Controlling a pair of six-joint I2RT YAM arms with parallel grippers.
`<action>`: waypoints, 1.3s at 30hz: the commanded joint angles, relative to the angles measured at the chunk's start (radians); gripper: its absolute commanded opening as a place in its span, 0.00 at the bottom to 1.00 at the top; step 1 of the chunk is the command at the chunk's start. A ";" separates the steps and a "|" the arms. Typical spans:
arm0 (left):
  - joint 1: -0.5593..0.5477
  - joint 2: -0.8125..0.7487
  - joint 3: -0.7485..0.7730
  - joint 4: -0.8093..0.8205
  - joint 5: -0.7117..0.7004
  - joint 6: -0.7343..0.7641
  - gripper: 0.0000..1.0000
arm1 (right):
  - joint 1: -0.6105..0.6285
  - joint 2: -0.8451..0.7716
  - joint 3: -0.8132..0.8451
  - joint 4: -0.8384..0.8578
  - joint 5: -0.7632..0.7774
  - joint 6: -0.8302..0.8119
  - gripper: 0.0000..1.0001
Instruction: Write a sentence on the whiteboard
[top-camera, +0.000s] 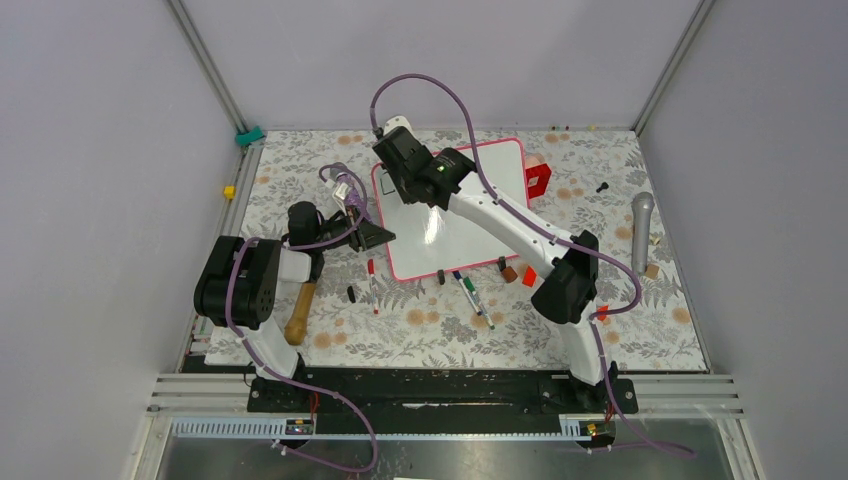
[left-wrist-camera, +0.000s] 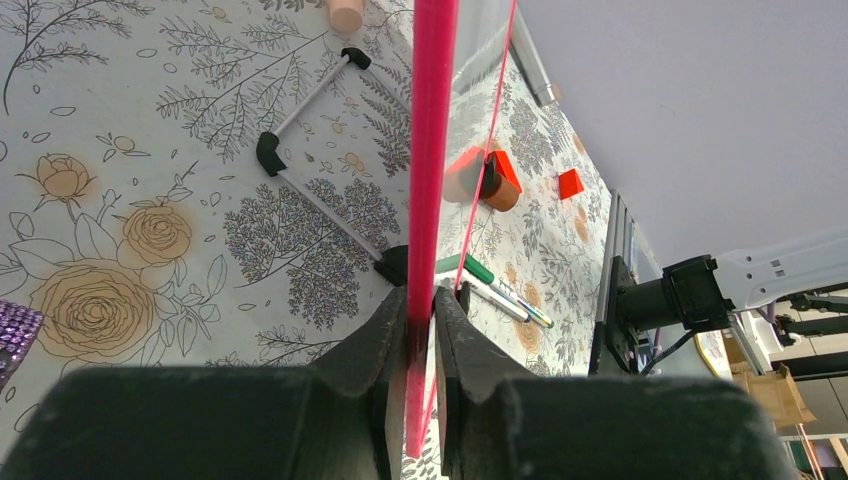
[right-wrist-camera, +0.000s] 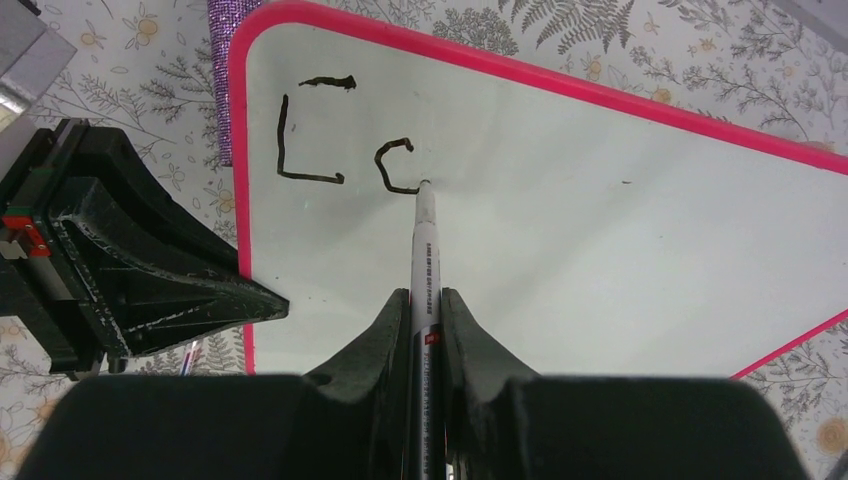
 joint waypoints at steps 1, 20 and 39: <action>0.007 0.005 0.028 0.046 -0.007 0.006 0.00 | -0.006 0.013 0.055 0.000 0.044 -0.017 0.00; 0.006 0.007 0.029 0.046 -0.005 0.006 0.00 | -0.006 0.045 0.119 0.000 0.002 -0.021 0.00; 0.006 0.008 0.031 0.046 -0.005 0.005 0.00 | -0.006 -0.001 0.085 0.013 -0.044 -0.012 0.00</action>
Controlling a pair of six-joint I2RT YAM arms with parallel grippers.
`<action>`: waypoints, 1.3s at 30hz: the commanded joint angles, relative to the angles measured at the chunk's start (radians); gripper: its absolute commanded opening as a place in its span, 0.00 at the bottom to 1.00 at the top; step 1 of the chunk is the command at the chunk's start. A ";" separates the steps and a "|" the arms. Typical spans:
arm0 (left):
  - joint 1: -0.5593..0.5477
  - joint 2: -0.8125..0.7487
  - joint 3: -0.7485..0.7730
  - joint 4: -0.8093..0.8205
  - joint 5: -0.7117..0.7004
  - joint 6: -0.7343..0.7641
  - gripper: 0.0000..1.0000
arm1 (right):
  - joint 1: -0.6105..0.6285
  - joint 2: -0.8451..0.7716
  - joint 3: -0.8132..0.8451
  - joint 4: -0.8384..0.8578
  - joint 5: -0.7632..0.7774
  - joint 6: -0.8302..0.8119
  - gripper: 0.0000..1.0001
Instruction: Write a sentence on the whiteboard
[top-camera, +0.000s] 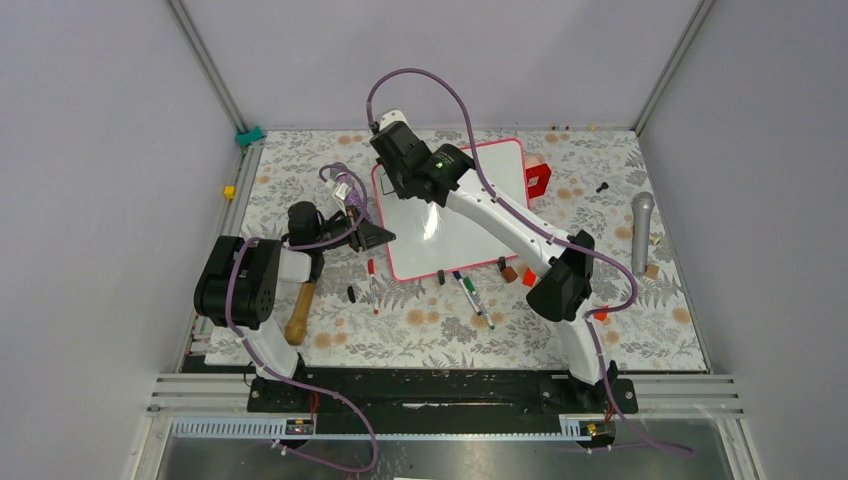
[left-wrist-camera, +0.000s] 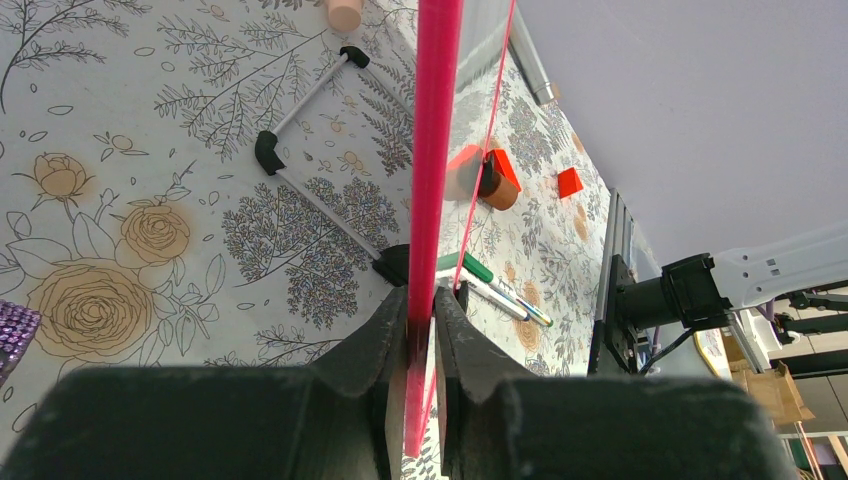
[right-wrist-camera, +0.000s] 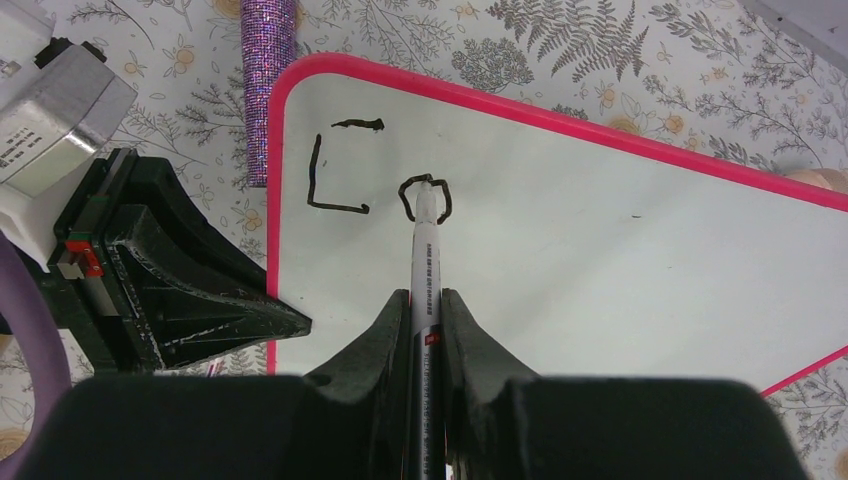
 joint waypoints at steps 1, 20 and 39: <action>0.006 0.007 0.031 0.047 -0.008 0.004 0.00 | -0.006 -0.053 -0.021 0.032 -0.021 -0.005 0.00; 0.007 0.006 0.029 0.047 -0.009 0.004 0.00 | -0.025 -0.249 -0.323 0.231 0.009 -0.003 0.00; 0.007 0.006 0.027 0.047 -0.010 0.005 0.00 | -0.040 -0.157 -0.201 0.161 -0.006 0.007 0.00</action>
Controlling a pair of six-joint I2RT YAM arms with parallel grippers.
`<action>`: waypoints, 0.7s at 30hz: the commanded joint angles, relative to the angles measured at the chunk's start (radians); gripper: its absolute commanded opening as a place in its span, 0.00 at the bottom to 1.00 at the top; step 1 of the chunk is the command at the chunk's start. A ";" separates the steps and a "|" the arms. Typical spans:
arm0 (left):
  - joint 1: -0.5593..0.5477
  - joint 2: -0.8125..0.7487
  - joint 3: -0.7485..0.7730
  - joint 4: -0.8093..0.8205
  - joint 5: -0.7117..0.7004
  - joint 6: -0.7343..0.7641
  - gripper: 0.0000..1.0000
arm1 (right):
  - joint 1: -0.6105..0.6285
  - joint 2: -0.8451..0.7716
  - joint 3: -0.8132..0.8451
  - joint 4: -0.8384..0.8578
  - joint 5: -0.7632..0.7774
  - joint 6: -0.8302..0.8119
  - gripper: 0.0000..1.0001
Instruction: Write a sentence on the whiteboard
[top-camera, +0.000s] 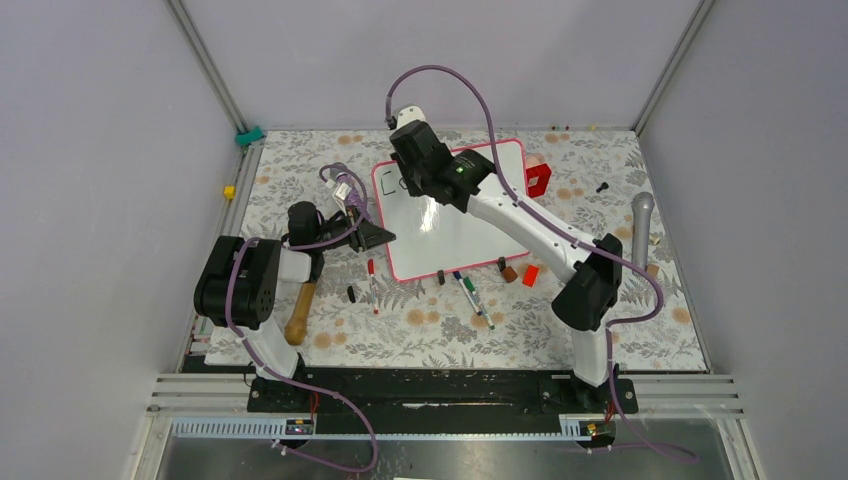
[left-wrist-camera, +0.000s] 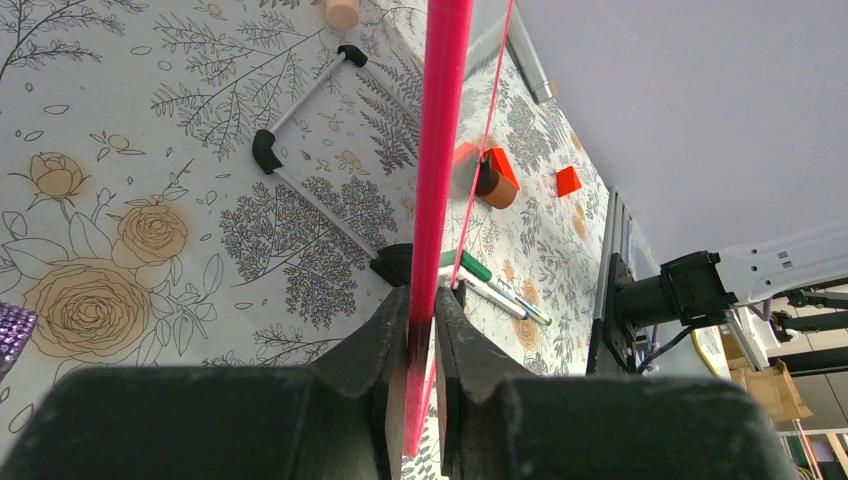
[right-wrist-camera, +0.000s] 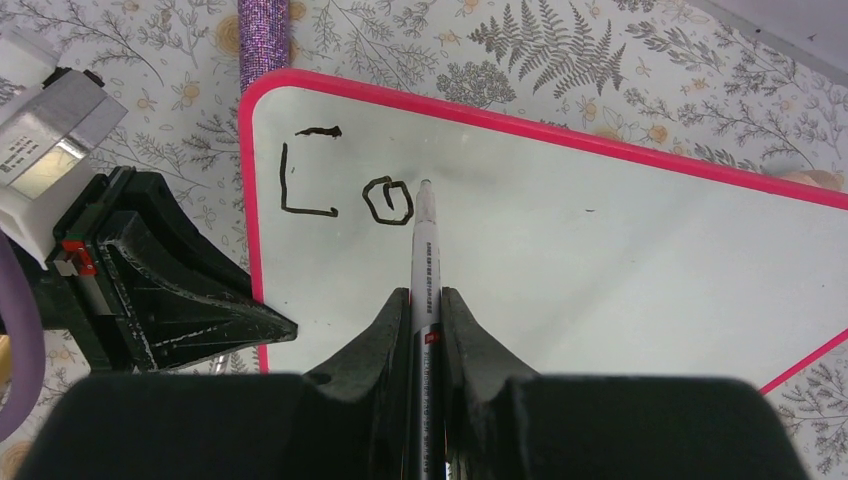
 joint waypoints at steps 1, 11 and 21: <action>0.008 0.006 0.027 0.047 -0.013 0.005 0.00 | -0.010 0.013 0.045 -0.019 0.010 0.008 0.00; 0.006 0.007 0.029 0.047 -0.014 0.004 0.00 | -0.017 0.019 0.040 -0.020 0.009 0.011 0.00; 0.007 0.008 0.028 0.047 -0.015 0.005 0.00 | -0.023 0.032 0.040 -0.020 -0.003 0.017 0.00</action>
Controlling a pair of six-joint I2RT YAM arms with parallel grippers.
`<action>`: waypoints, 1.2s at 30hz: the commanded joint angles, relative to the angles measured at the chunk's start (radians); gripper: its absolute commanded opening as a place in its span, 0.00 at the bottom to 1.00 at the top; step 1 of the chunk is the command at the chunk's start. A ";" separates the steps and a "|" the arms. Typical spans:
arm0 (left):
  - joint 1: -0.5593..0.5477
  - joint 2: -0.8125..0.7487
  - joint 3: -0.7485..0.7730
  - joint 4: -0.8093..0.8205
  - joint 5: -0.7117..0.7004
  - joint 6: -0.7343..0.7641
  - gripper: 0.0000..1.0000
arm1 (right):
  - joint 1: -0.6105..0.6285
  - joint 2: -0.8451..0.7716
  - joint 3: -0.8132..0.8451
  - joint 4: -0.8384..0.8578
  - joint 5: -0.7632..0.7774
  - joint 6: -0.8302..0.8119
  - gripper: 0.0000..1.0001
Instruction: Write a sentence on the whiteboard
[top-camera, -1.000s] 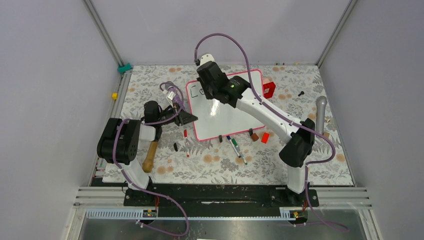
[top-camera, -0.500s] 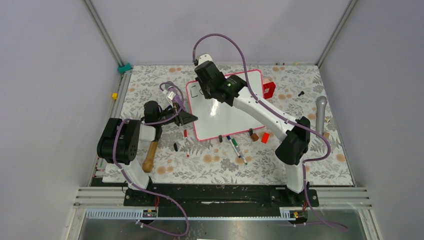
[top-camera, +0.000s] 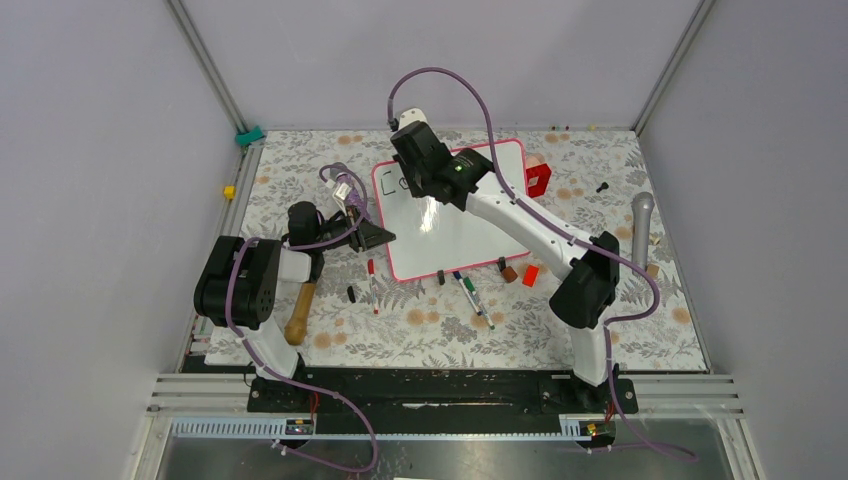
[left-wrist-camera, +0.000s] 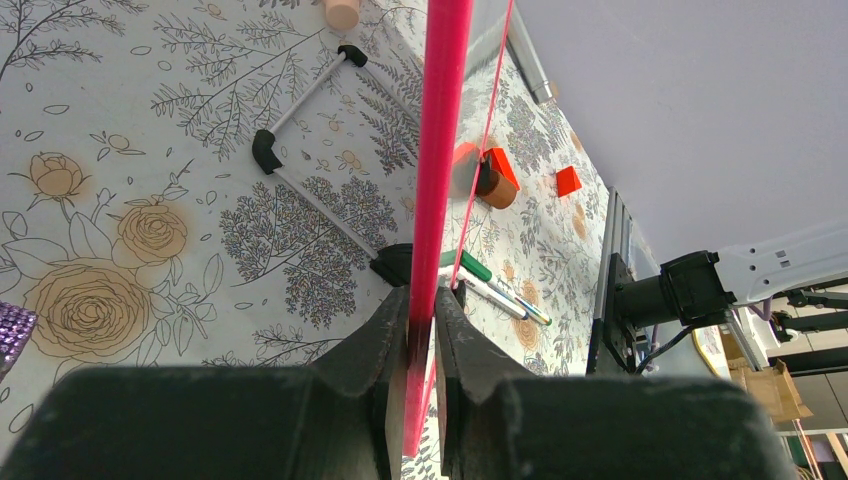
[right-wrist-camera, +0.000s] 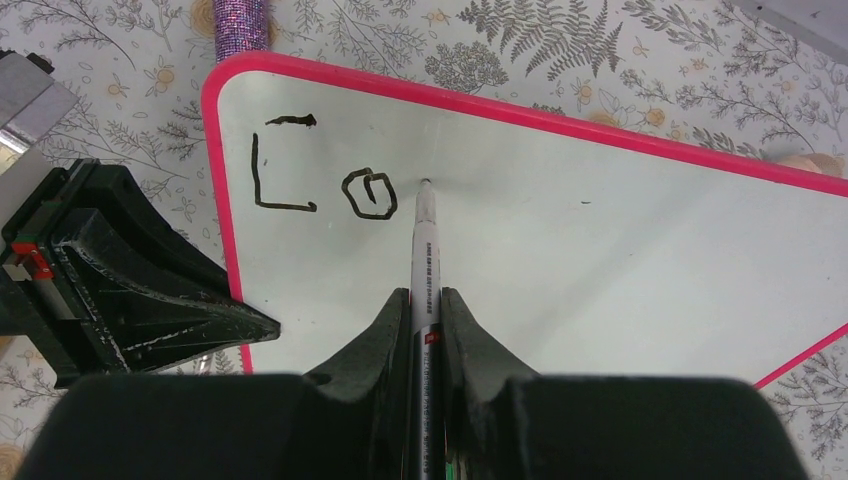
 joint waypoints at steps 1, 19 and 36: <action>0.006 0.007 0.028 0.047 -0.013 0.005 0.00 | -0.010 0.011 0.040 0.001 -0.004 0.013 0.00; 0.007 0.008 0.029 0.048 -0.013 0.004 0.00 | -0.010 0.004 0.006 -0.012 -0.011 0.017 0.00; 0.005 0.006 0.029 0.045 -0.014 0.005 0.00 | -0.011 -0.029 -0.060 -0.005 -0.012 0.019 0.00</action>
